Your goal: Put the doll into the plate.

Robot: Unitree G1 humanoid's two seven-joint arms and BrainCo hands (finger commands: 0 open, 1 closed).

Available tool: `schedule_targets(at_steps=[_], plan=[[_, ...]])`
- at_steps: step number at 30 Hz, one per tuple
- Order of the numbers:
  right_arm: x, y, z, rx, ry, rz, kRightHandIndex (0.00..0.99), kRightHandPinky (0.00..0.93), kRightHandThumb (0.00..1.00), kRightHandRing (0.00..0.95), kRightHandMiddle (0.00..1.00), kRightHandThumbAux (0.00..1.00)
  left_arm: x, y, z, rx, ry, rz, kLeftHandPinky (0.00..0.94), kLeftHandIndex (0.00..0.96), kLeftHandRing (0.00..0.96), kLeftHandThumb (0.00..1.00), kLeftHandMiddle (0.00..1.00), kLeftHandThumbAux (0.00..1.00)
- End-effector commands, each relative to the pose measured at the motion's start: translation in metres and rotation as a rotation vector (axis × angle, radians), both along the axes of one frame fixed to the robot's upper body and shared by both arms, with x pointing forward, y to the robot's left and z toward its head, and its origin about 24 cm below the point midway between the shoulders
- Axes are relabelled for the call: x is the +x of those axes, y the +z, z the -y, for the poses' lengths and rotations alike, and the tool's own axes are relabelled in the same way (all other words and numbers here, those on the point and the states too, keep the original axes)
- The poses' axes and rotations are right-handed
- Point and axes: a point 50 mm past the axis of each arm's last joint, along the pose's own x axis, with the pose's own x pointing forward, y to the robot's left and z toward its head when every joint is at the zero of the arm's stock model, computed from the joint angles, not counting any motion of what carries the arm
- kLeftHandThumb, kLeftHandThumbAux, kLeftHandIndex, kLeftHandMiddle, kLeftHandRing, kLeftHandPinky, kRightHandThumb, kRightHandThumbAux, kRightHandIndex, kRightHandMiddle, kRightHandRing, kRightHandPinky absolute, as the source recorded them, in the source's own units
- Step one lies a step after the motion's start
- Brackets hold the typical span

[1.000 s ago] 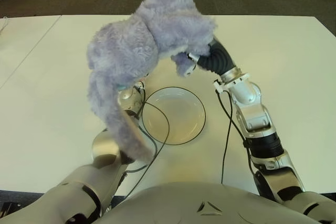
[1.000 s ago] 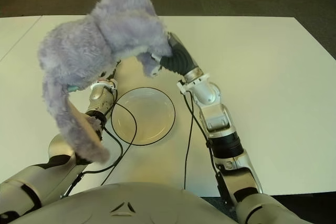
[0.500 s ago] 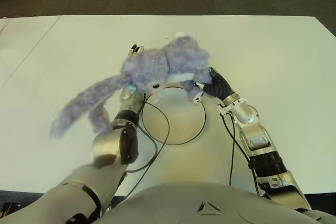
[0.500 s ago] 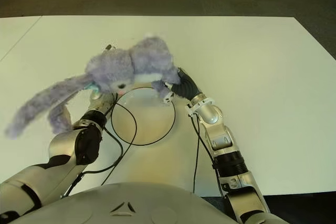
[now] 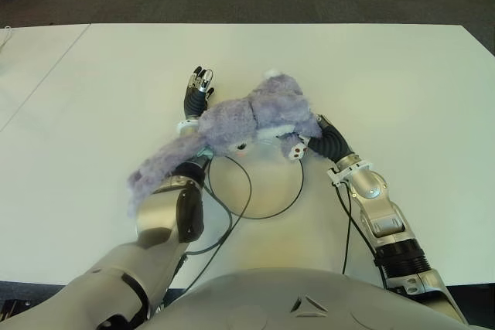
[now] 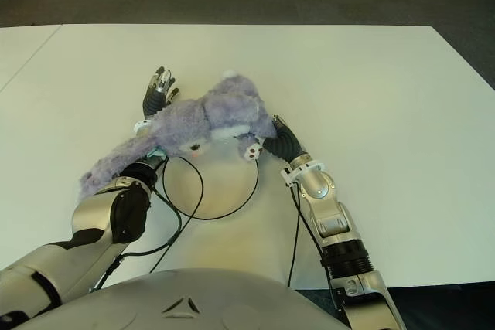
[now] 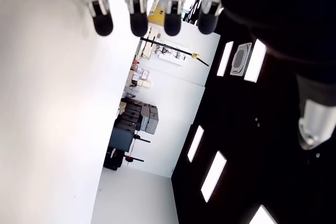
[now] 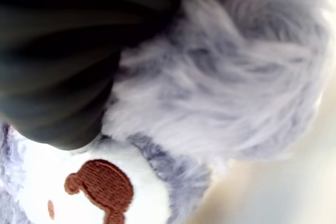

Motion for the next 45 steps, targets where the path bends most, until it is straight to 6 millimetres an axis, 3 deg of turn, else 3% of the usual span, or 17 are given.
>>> schedule_targets(at_steps=[1,17,29,36,42,45], plan=[[-0.010,-0.029,0.006,-0.058,-0.007,-0.139,0.441,0.872,0.712,0.863,0.854,0.710,-0.082,-0.092,0.017,-0.087,-0.033,-0.456,0.077,0.003,0.073,0.000,0.071,0.534],[0.003,-0.037,0.014,-0.084,-0.050,-0.094,0.440,0.875,0.712,0.868,0.870,0.709,-0.081,-0.091,0.018,-0.077,-0.035,-0.453,0.078,0.000,0.072,0.000,0.069,0.529],[0.019,-0.032,0.020,-0.178,-0.116,-0.062,0.442,0.861,0.709,0.846,0.840,0.709,-0.081,-0.091,0.020,-0.070,-0.032,-0.457,0.079,0.008,0.075,0.000,0.075,0.536],[0.045,-0.006,0.024,-0.024,-0.165,-0.017,0.442,0.866,0.707,0.848,0.837,0.711,-0.081,-0.091,0.021,-0.068,-0.036,-0.458,0.067,0.000,0.074,0.000,0.076,0.519],[0.028,0.018,0.020,0.041,-0.109,0.179,0.441,0.880,0.705,0.858,0.850,0.713,-0.082,-0.092,0.021,-0.073,-0.038,-0.455,0.063,0.000,0.071,0.000,0.074,0.519],[0.003,0.030,0.011,0.036,-0.055,0.352,0.441,0.884,0.704,0.865,0.856,0.713,-0.083,-0.092,0.022,-0.075,-0.039,-0.453,0.074,0.000,0.074,0.000,0.077,0.524]])
